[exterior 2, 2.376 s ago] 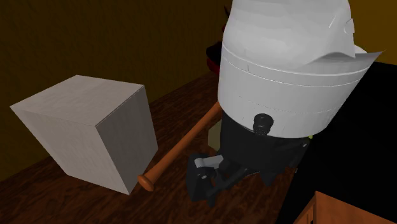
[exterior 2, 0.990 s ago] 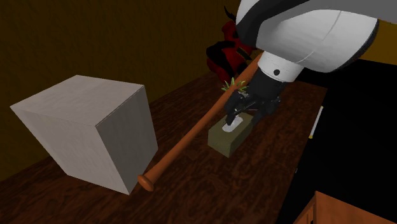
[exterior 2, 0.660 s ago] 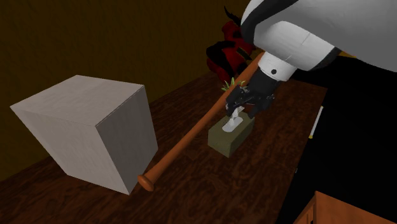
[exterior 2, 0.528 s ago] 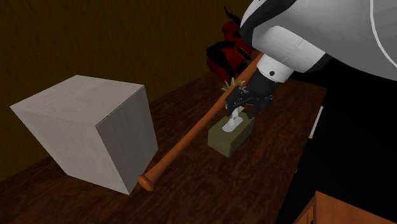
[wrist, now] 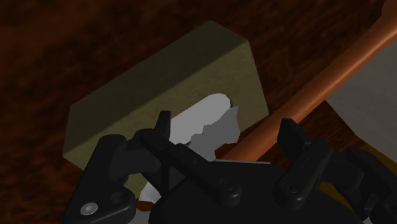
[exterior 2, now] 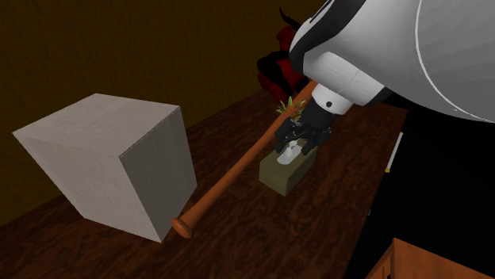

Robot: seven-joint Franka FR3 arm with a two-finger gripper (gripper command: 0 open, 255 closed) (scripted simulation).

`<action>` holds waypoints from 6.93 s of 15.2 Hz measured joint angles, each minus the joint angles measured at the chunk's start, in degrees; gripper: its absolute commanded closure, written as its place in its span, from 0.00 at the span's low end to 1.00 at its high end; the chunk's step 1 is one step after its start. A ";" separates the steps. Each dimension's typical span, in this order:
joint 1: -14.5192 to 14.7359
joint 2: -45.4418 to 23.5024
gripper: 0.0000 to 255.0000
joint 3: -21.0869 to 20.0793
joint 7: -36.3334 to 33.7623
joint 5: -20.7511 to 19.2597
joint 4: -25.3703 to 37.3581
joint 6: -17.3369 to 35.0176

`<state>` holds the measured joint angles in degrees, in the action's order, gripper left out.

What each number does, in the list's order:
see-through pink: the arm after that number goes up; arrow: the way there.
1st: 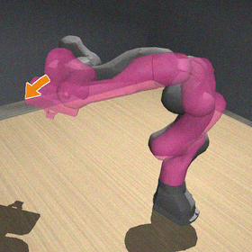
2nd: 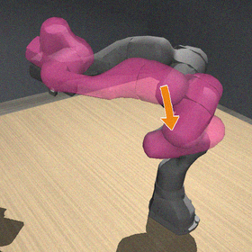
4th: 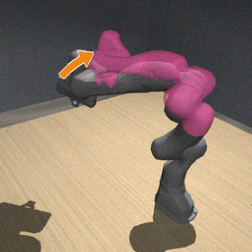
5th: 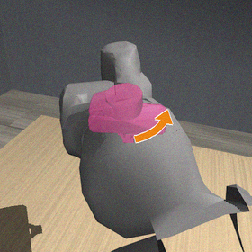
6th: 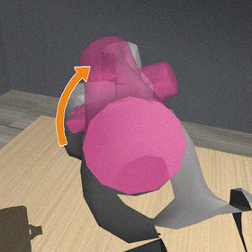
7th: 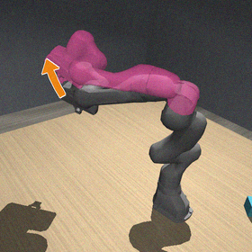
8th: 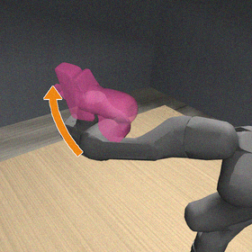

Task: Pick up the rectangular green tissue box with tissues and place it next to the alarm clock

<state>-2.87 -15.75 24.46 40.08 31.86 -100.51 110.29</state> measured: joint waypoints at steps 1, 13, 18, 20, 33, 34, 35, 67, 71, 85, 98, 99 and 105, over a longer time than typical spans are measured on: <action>-0.01 -0.03 0.00 0.00 0.03 0.02 -0.03 0.04; -0.01 0.17 1.00 0.04 0.03 0.04 -0.15 0.11; 0.01 0.52 1.00 0.16 -0.68 -0.44 0.79 -1.13; -0.01 0.80 1.00 0.25 -1.26 -0.79 1.74 -2.25; -0.35 2.54 1.00 0.80 -5.25 -2.64 9.25 -10.43; -0.40 2.55 1.00 0.82 -5.51 -2.70 9.89 -11.03; -0.48 2.60 1.00 0.87 -5.78 -2.78 10.60 -11.74; 3.73 17.42 1.00 -1.19 -17.59 -9.19 11.46 -22.16; 5.47 26.85 1.00 -4.20 -21.71 -12.48 1.30 -19.00; 6.52 51.12 1.00 -15.66 -34.45 -14.98 -23.15 -13.89; 6.05 53.41 1.00 -15.89 -31.69 -14.63 -34.58 -5.20; 6.03 53.46 1.00 -15.88 -31.46 -14.58 -35.30 -4.56; 6.06 53.22 1.00 -15.82 -29.89 -14.10 -39.89 0.03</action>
<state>3.18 37.47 8.64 10.19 17.76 -140.41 110.32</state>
